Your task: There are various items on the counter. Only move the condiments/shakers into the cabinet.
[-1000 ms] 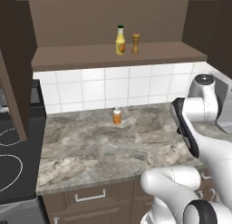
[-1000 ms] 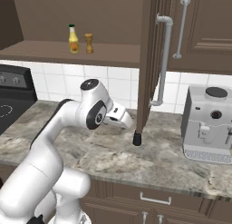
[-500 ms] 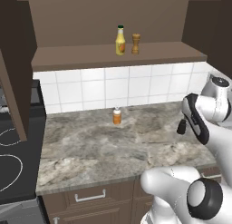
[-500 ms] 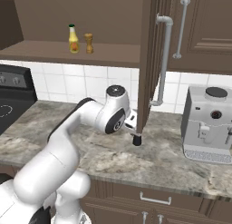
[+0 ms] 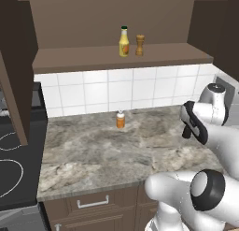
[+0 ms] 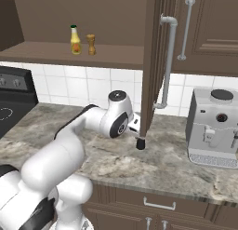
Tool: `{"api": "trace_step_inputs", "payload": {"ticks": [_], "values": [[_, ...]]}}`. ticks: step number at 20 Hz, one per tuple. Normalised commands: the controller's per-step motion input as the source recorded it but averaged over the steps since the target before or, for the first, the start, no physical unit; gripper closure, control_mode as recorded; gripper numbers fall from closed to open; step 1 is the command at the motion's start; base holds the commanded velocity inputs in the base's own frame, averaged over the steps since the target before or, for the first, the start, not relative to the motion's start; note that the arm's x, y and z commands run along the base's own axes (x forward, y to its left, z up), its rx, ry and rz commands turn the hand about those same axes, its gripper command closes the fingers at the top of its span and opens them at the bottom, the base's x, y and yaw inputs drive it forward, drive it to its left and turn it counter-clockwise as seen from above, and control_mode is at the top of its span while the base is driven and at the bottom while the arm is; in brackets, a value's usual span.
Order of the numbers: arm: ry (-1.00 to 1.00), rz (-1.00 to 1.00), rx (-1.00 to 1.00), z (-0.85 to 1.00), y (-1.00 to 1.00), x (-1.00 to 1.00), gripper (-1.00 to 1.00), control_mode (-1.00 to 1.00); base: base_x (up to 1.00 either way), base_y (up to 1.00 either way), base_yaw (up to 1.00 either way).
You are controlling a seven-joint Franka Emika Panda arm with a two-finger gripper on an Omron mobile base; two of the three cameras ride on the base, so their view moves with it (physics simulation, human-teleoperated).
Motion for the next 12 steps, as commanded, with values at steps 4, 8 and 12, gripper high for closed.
{"api": "trace_step_inputs", "payload": {"ticks": [4,8,12], "values": [[0.0,0.0,-0.01,-0.29,0.0,0.25,-1.0,-1.0,0.0,0.0,0.0],[0.0,0.0,0.0,-0.22,-0.03,0.19,-1.0,-1.0,0.0,0.0,0.0],[0.0,0.0,0.0,-0.19,-0.06,0.18,-1.0,-1.0,0.0,0.0,0.0]]}}
